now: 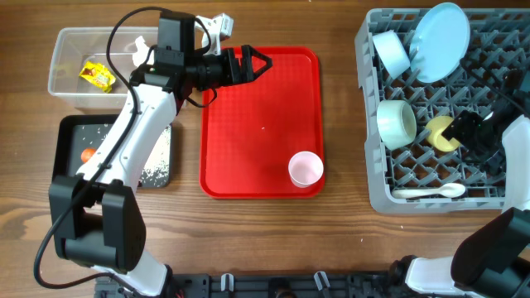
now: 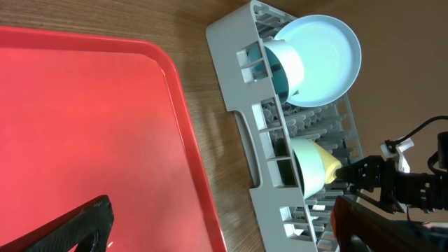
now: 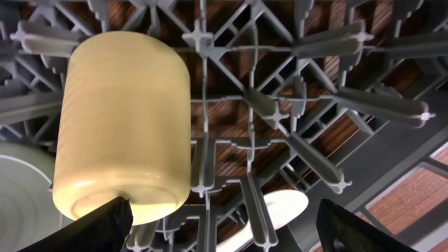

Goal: Sort waste into correct bins and load items into the dishwasher rack
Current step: 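Carry the yellow cup with the right gripper into the rack, then release the yellow cup in the rack and withdraw the right gripper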

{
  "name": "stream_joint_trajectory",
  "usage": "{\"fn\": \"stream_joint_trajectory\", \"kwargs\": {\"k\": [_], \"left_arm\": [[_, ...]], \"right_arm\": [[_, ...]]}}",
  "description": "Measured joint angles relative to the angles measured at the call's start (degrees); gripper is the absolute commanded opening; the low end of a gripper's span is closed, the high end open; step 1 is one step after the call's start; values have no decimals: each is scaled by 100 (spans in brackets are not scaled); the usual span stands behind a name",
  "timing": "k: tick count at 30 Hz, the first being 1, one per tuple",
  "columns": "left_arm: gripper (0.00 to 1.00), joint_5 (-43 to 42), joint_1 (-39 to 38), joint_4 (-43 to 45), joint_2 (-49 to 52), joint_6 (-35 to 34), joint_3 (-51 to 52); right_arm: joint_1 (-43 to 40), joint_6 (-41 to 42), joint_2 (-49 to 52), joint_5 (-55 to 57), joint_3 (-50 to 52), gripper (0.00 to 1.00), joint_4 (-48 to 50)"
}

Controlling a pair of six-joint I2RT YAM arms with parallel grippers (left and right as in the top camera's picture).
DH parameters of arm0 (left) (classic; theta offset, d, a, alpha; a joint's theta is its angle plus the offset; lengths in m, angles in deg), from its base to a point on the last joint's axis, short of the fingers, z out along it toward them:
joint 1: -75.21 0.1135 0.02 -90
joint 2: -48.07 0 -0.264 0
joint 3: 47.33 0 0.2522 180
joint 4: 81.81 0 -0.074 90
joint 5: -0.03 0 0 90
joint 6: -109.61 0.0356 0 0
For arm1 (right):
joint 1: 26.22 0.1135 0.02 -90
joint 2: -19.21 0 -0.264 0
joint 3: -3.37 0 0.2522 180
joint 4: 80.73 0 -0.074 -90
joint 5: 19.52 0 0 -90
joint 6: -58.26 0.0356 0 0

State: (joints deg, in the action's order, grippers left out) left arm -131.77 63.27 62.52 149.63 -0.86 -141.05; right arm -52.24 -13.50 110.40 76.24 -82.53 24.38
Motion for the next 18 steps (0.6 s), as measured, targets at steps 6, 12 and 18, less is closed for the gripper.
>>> {"fn": "stream_joint_trajectory", "kwargs": {"k": [6,12,18], "left_arm": [[100,0,0,0,0,0,0],[100,-2,0,0,0,0,0],[100,-2,0,0,0,0,0]], "right_arm": [[0,238,0,269,0,88,186],[-4,435,24,483,0,90,498],[-66,514,280,175,-87,93,1123]]}}
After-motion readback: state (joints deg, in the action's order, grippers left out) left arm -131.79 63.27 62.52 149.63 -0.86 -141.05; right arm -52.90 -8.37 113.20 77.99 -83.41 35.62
